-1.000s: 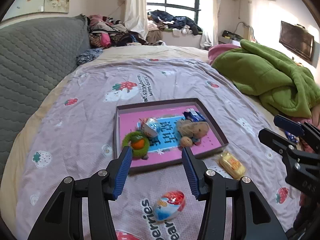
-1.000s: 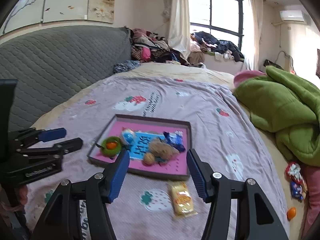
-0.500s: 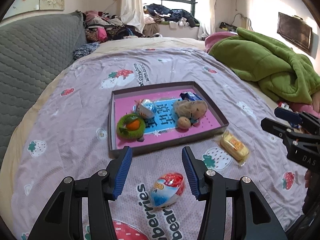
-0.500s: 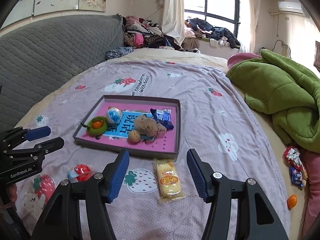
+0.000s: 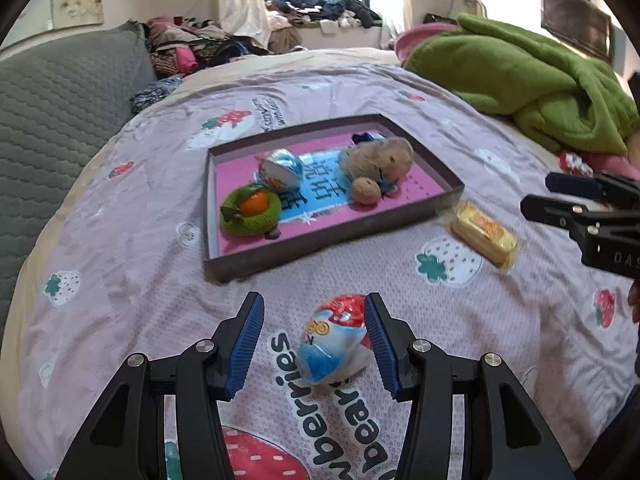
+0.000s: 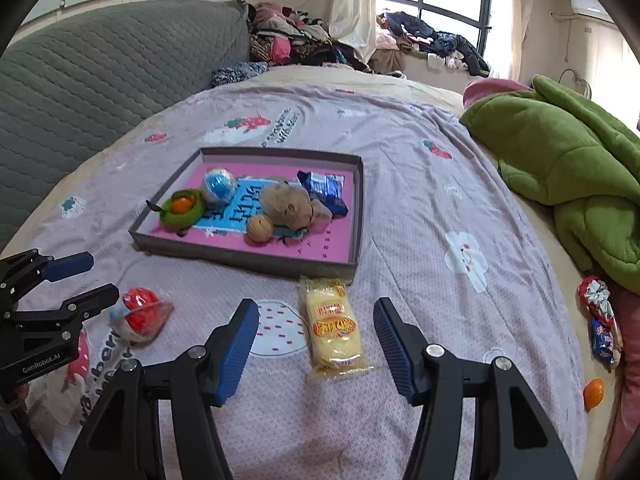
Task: Organize objects
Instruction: 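Reach the left gripper to the red-blue egg while the right gripper reaches the yellow cake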
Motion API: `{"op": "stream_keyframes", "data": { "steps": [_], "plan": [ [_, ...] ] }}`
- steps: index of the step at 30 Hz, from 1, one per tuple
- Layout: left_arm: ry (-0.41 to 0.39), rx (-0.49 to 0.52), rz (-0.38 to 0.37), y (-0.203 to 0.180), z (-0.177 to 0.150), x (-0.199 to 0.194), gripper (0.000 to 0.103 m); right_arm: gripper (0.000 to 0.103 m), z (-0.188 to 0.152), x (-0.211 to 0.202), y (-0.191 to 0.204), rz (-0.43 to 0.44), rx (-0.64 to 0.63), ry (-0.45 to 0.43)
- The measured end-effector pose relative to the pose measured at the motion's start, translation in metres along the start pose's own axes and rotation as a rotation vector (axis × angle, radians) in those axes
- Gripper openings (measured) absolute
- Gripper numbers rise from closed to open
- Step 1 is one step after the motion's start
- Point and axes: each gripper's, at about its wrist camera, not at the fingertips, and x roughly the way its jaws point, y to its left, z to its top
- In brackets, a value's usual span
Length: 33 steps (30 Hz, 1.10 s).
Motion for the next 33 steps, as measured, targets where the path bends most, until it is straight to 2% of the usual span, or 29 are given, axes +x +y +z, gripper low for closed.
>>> {"op": "stream_keyframes", "data": {
  "steps": [9,25,29,33],
  "plan": [
    [-0.003,0.066,-0.055,-0.015,-0.006,0.003,0.053,0.06,-0.005,0.013,-0.002,0.006,0.006,0.028],
    [0.056,0.114,-0.055,-0.018,-0.017,0.024,0.053,0.06,-0.014,0.047,-0.005,0.004,-0.011,0.081],
    [0.057,0.122,-0.04,-0.017,-0.018,0.029,0.053,0.06,-0.017,0.062,-0.006,-0.008,-0.022,0.111],
    [0.054,0.105,-0.056,-0.013,-0.016,0.032,0.054,0.06,-0.02,0.075,-0.006,-0.007,-0.032,0.13]
  ]
}}
